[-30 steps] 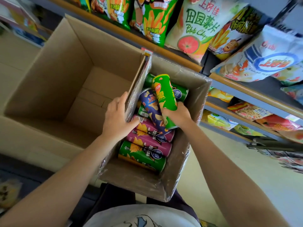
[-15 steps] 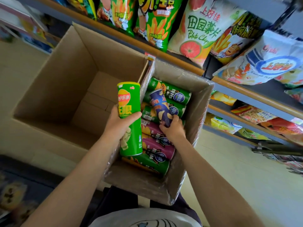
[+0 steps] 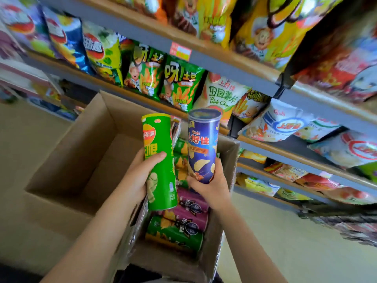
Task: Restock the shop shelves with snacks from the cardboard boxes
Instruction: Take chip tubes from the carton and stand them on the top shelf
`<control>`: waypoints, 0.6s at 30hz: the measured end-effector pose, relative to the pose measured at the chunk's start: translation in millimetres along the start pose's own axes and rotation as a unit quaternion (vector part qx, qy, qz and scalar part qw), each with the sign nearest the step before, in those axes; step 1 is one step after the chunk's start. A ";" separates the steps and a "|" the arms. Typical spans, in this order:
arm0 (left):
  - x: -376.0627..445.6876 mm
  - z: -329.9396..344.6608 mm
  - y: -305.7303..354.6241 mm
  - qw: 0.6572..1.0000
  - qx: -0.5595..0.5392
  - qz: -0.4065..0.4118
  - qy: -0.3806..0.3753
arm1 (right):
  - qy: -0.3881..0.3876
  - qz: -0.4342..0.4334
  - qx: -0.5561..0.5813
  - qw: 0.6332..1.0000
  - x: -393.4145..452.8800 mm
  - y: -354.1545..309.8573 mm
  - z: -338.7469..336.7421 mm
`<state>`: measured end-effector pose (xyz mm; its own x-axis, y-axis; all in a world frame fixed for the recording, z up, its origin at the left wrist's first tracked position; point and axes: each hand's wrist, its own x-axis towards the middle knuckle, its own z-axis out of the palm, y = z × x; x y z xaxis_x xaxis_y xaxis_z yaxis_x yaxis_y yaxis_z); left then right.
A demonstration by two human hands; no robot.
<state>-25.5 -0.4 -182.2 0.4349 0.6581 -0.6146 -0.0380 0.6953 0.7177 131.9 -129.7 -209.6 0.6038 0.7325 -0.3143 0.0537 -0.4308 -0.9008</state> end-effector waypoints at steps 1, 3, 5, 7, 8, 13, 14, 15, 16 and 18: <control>-7.0 10.0 18.4 0.999 -0.014 0.022 -0.019 | 0.015 -0.033 -0.005 0.999 -3.5 -22.9 -8.4; -21.3 27.8 56.8 0.996 -0.037 0.057 -0.055 | 0.047 -0.097 -0.024 0.994 -6.5 -63.3 -25.3; -34.8 44.5 94.5 0.991 -0.054 0.083 -0.086 | 0.085 -0.157 -0.036 0.983 -8.9 -101.6 -40.3; -47.2 62.6 132.2 0.985 -0.060 0.129 -0.101 | 0.125 -0.207 -0.037 0.970 -12.1 -138.9 -52.7; -52.8 72.1 149.8 0.980 -0.060 0.159 -0.107 | 0.142 -0.229 -0.033 0.962 -11.4 -154.5 -58.2; -85.5 126.4 240.4 0.935 -0.024 0.317 -0.157 | 0.176 -0.333 0.011 0.927 -7.5 -246.1 -83.7; -92.0 138.2 258.5 0.922 -0.022 0.350 -0.165 | 0.184 -0.350 0.017 0.918 -5.5 -264.9 -90.5; -97.8 149.4 275.9 0.906 -0.017 0.386 -0.171 | 0.192 -0.369 0.023 0.909 -3.8 -283.7 -97.6; -104.3 161.0 292.3 0.889 -0.010 0.422 -0.175 | 0.204 -0.386 0.025 0.899 0.4 -300.8 -105.7; -113.6 183.9 321.9 0.856 0.013 0.484 -0.181 | 0.245 -0.413 0.028 0.877 7.4 -333.5 -120.9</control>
<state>78.3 95.5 178.8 0.4615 0.7859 0.4115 -0.5210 -0.1353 0.8427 214.6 -44.4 124.7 0.6467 0.4625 0.6065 0.6033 0.1765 -0.7778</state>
